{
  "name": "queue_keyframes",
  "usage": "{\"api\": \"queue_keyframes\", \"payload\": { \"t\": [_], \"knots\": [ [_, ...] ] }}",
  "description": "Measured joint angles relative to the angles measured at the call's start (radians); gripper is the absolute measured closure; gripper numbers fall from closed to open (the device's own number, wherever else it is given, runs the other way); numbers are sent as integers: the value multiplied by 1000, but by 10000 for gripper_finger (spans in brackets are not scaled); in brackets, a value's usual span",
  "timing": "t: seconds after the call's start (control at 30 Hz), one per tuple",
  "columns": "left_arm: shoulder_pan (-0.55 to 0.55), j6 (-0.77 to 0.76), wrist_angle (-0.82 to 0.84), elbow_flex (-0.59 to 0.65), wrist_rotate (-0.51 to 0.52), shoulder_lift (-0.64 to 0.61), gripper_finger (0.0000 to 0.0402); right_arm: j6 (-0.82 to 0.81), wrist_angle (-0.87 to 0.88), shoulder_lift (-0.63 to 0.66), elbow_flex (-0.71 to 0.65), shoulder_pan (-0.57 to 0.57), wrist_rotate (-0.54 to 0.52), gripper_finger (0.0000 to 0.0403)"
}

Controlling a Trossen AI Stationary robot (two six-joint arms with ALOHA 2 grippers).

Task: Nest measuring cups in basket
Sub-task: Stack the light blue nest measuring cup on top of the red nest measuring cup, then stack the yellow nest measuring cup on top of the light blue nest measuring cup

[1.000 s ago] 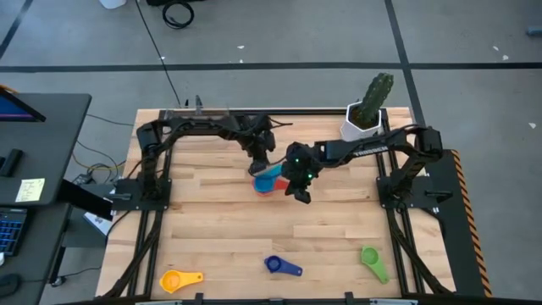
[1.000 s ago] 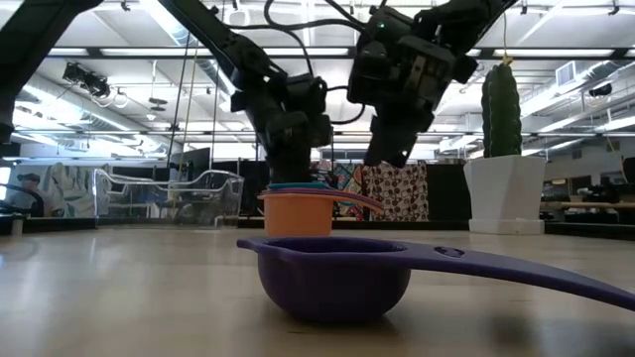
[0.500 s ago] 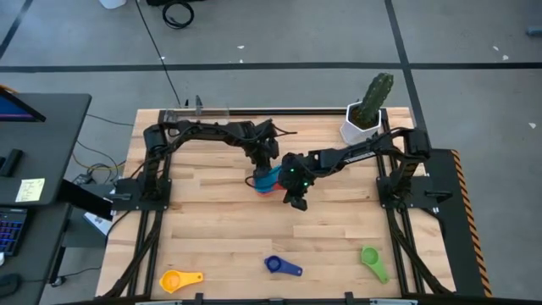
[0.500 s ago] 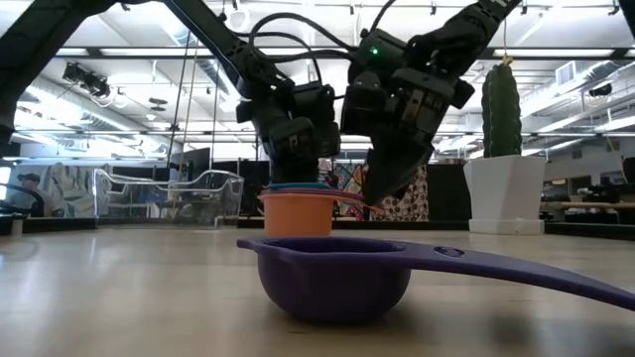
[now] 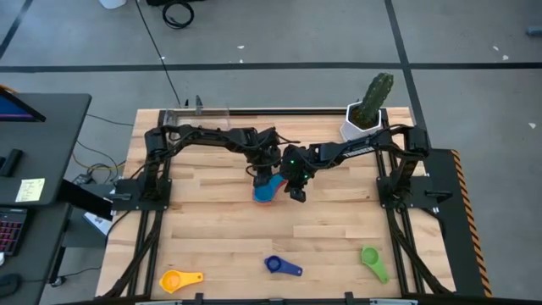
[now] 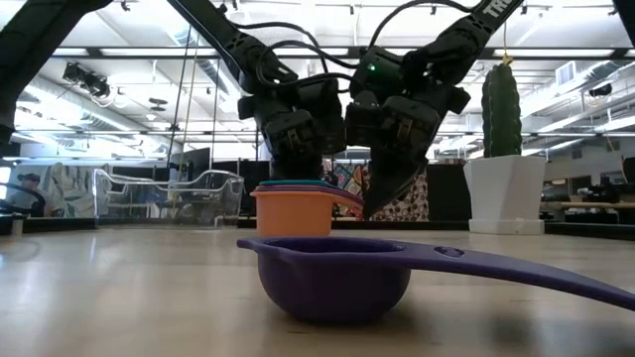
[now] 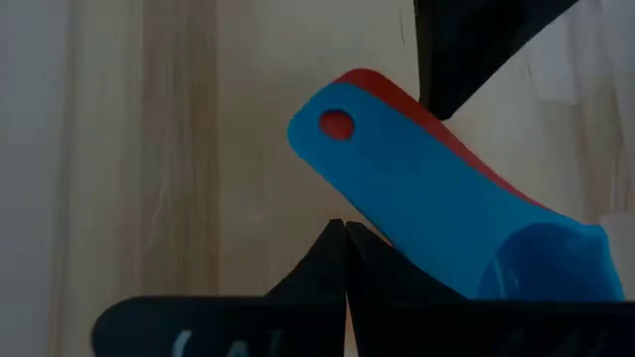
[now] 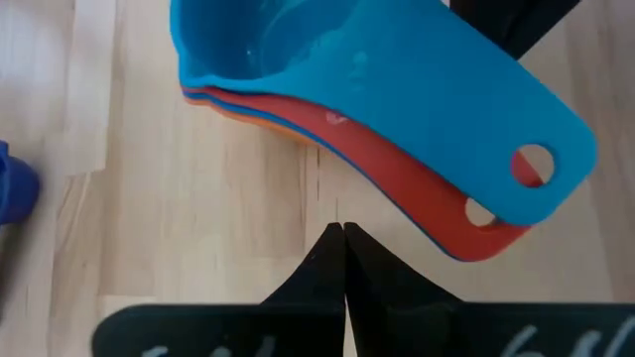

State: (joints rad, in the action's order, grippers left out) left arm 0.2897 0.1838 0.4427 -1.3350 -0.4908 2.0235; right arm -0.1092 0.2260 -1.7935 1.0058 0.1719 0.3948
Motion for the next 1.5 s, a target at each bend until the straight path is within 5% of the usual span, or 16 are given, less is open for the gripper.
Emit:
{"api": "queue_keyframes", "payload": {
  "t": [0.37,0.63,0.77,1.07,1.23,1.5],
  "knots": [
    [81,-23,99,-2,131,-55,394,53,154,157,25,12,-11,401],
    [151,-84,234,-2,203,-296,395,111,448,444,133,8,-192,401],
    [135,-231,299,-2,220,-457,395,110,584,557,181,-12,-253,401],
    [-47,-628,578,-2,384,-762,395,100,714,702,195,-62,-281,401],
    [-186,-906,801,-2,485,-834,397,130,763,717,195,-67,-282,401],
    [-427,-1176,993,-1,400,-809,398,191,782,712,195,-67,-282,401]
  ]
}}
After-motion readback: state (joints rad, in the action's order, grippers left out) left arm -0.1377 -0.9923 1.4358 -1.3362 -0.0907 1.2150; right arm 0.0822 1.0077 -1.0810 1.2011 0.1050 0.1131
